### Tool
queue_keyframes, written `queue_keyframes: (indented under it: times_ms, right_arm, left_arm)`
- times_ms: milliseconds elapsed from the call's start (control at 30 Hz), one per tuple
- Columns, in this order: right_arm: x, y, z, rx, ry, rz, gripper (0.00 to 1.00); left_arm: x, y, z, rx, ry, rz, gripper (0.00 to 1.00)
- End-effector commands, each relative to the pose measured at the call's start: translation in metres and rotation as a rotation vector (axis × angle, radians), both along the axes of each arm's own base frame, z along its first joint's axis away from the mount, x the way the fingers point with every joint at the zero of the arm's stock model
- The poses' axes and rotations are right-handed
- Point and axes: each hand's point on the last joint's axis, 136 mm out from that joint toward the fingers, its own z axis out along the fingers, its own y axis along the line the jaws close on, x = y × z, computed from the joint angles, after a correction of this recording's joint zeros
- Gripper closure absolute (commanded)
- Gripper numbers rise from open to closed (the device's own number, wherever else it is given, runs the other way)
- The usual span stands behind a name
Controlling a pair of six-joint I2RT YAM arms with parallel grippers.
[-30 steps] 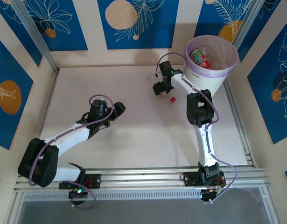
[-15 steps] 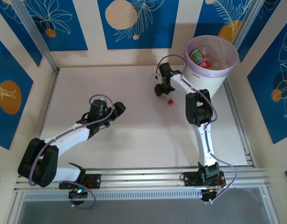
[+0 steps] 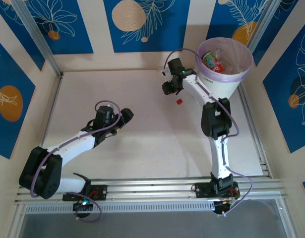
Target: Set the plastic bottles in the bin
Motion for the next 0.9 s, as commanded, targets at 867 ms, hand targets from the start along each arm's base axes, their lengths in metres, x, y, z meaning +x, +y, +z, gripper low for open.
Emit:
queue_keyframes:
  times_ms: [867]
  right_arm:
    - [-0.033,-0.228,0.311,0.047,-0.709,-0.452,0.88]
  left_arm:
    - [0.007,-0.005,0.002,-0.026,-0.013,-0.008,0.0]
